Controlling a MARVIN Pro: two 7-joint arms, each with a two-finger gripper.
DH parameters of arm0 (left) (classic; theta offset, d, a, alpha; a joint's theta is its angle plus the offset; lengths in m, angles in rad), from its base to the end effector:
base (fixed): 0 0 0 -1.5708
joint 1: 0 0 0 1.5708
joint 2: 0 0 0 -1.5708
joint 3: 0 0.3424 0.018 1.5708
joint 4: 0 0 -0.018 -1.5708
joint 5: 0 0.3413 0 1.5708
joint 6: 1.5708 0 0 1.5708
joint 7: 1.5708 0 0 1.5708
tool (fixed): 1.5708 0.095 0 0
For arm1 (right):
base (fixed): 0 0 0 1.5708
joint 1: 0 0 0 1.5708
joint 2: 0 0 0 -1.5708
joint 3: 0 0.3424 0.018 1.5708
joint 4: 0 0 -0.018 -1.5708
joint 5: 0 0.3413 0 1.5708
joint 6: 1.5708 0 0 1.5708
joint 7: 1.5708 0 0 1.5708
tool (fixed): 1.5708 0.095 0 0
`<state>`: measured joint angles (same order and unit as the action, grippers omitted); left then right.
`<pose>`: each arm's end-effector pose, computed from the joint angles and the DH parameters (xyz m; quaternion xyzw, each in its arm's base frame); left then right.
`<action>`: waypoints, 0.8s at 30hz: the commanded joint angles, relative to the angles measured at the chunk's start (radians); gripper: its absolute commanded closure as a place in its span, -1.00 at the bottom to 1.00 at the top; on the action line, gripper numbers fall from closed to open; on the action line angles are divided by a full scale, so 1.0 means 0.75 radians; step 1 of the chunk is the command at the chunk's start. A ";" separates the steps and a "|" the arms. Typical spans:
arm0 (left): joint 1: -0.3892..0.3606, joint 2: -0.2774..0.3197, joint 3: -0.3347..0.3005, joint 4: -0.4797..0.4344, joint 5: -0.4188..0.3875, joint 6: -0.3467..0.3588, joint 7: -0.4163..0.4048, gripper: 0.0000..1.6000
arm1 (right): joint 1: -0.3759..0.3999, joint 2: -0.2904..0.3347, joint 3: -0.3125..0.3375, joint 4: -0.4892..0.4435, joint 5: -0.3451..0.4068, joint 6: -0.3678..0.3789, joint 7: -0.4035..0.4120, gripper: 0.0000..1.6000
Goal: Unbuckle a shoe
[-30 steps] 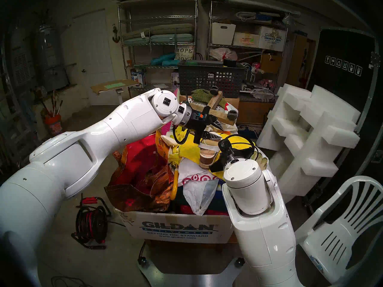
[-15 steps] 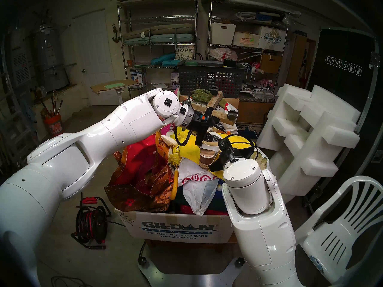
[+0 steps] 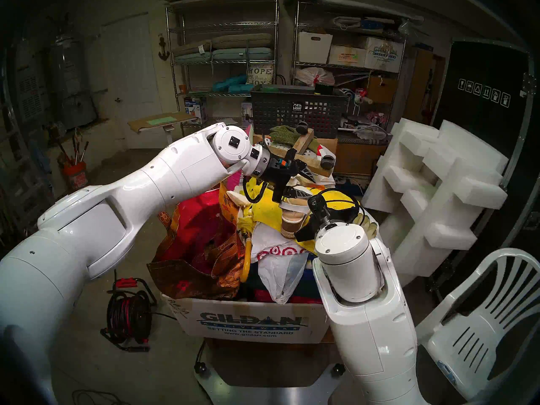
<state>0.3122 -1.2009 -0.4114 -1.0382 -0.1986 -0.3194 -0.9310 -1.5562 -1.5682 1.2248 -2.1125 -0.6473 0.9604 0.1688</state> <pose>0.6208 -0.1473 -0.1152 0.3474 -0.7935 0.4890 0.1031 0.3929 0.1043 -0.2094 0.7932 0.1941 0.5545 0.1600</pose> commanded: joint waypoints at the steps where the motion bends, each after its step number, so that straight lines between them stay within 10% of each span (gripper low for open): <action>1: -0.033 0.004 -0.019 -0.021 0.004 0.003 0.009 -0.68 | 0.010 -0.007 0.004 -0.034 -0.006 -0.001 0.006 1.00; 24: -0.038 -0.009 -0.014 0.011 0.011 -0.026 0.023 -0.34 | 0.025 -0.011 0.000 -0.026 -0.013 -0.001 0.023 1.00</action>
<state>0.3035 -1.1983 -0.4074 -1.0296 -0.1951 -0.3335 -0.9334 -1.5530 -1.5696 1.2258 -2.1118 -0.6573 0.9604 0.1872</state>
